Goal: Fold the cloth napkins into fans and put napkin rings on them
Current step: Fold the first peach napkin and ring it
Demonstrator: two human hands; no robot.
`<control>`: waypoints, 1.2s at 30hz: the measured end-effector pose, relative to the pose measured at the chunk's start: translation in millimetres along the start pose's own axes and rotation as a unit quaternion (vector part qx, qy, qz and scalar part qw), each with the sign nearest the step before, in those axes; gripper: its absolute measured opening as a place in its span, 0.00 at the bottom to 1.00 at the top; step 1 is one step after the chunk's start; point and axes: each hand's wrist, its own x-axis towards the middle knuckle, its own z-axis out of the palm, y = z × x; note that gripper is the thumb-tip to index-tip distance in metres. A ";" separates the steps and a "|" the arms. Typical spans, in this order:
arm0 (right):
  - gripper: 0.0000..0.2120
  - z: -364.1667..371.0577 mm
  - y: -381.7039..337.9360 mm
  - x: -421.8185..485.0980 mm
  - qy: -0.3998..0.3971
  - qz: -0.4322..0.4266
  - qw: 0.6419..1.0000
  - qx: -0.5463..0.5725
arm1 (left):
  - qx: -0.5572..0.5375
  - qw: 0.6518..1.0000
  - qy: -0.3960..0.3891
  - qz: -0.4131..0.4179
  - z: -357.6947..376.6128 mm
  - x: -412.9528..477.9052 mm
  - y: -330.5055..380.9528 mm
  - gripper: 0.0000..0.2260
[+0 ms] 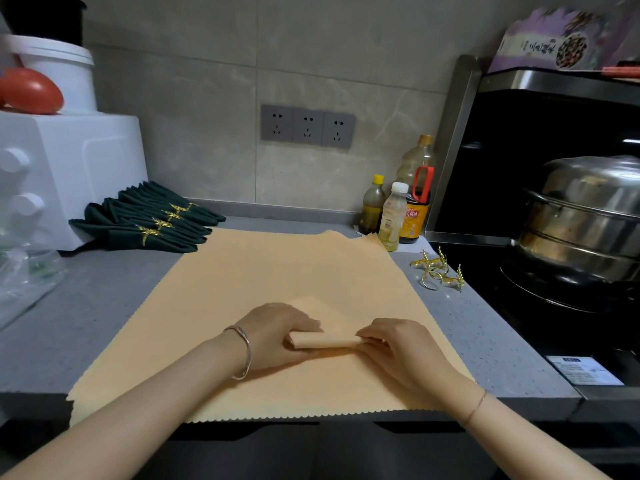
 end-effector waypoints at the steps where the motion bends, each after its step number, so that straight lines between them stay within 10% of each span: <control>1: 0.09 -1.9 0.3 2.2 -0.013 0.031 0.999 0.032 | -0.038 0.999 0.020 -0.020 -2.2 2.9 -3.2 0.12; 9: 0.03 -11.6 16.9 29.1 -0.140 0.232 0.910 0.313 | -0.228 0.964 0.074 -0.116 -17.7 45.8 -15.8 0.24; 21: 0.08 -5.2 18.6 53.2 -0.175 0.254 0.923 0.229 | -0.104 0.959 0.118 -0.237 -7.1 73.8 -28.4 0.17; 30: 0.16 -9.0 12.5 54.8 -0.169 0.237 0.956 0.036 | 0.000 0.997 0.072 0.039 -12.4 61.0 5.5 0.23; 36: 0.18 -3.7 19.5 43.9 -0.116 0.281 0.925 0.227 | -0.002 0.998 0.044 0.042 1.2 54.2 16.5 0.29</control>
